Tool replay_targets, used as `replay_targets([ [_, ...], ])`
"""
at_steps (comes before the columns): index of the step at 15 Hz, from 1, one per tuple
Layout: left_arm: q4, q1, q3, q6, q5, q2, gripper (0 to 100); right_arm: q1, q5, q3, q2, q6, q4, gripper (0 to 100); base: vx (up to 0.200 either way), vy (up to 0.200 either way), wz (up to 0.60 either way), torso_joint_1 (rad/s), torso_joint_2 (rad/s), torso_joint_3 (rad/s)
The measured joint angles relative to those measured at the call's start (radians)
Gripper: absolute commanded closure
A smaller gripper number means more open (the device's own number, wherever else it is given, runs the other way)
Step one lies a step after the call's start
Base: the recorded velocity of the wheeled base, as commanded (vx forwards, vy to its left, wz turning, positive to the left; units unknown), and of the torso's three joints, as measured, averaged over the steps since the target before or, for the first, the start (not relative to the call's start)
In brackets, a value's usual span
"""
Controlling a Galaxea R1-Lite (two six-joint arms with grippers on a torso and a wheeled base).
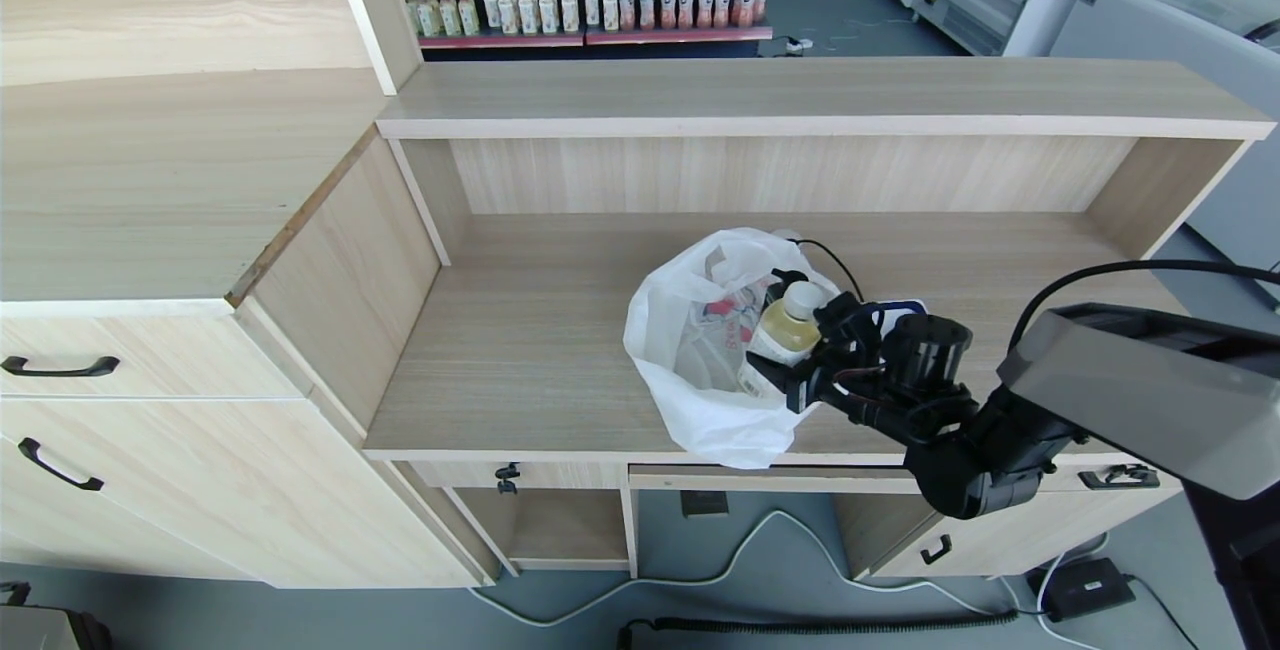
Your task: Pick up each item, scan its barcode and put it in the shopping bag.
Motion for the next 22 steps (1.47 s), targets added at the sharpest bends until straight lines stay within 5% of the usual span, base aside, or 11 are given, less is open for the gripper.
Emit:
replay_targets([
  [7, 0.000, 0.000, 0.000, 0.000, 0.000, 0.000, 0, 0.003, -0.001, -0.010, 0.007, -0.002, 0.011, 100, 0.000, 0.000, 0.00, 0.000, 0.00, 0.000],
  [8, 0.000, 0.000, 0.000, 0.000, 0.000, 0.000, 0, 0.004, -0.001, -0.011, 0.005, -0.002, 0.022, 0, 0.000, 0.000, 0.00, 0.000, 0.00, 0.000],
  [17, 0.000, 0.000, 0.000, 0.000, 0.000, 0.000, 0, 0.038, 0.001, -0.018, -0.044, 0.003, 0.046, 0, 0.000, 0.000, 0.00, 0.000, 0.00, 0.000],
  [22, 0.000, 0.000, 0.000, 0.000, 0.000, 0.000, 0, 0.013, -0.002, 0.033, -0.205, -0.004, 0.181, 0, 0.000, 0.000, 0.00, 0.000, 0.00, 0.000],
])
